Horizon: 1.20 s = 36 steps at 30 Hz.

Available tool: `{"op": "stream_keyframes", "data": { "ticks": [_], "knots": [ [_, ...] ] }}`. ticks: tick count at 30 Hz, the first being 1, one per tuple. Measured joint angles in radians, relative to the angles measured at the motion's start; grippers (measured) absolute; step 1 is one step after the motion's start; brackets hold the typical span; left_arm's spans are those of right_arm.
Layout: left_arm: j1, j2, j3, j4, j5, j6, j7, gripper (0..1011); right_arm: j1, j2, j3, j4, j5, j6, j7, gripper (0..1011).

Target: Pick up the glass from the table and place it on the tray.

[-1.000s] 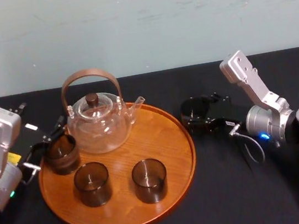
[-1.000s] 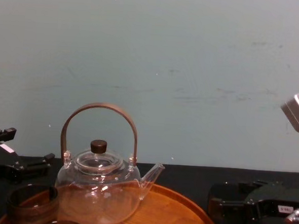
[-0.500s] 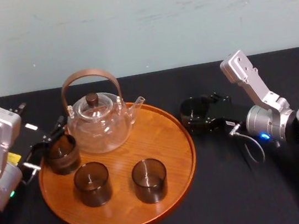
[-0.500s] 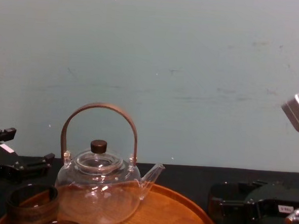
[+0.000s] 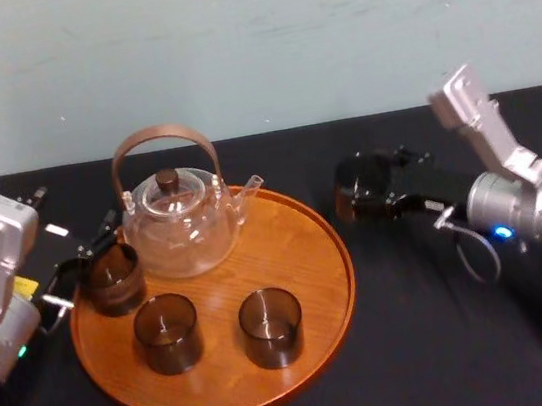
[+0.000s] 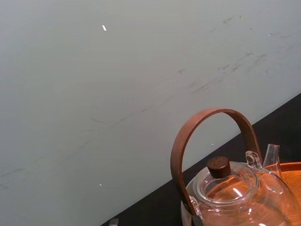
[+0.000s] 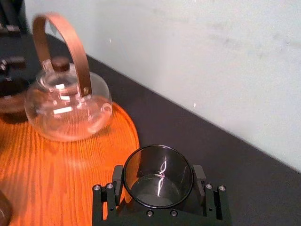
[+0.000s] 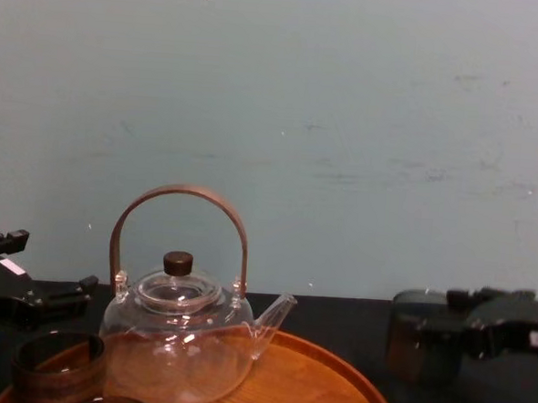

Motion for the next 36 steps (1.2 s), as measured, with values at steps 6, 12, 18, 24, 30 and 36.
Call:
{"op": "stream_keyframes", "data": {
  "ticks": [6,12,18,24,30,36],
  "knots": [
    [0.0,0.0,0.0,0.0,0.0,0.0,0.0,1001,-0.029,0.042,0.03,-0.106,0.022,0.005,-0.005,900],
    [0.0,0.0,0.0,0.0,0.0,0.0,0.0,1001,-0.037,0.072,0.044,-0.183,0.033,0.006,-0.007,900],
    [0.0,0.0,0.0,0.0,0.0,0.0,0.0,1001,-0.029,0.089,0.03,-0.223,0.038,0.004,0.013,900],
    [0.0,0.0,0.0,0.0,0.0,0.0,0.0,1001,-0.009,0.087,-0.005,-0.225,0.04,-0.003,0.042,900],
    [0.0,0.0,0.0,0.0,0.0,0.0,0.0,1001,0.014,0.075,-0.052,-0.207,0.042,-0.017,0.075,900],
    [0.0,0.0,0.0,0.0,0.0,0.0,0.0,1001,0.031,0.058,-0.096,-0.183,0.046,-0.032,0.1,900]
  ]
}}
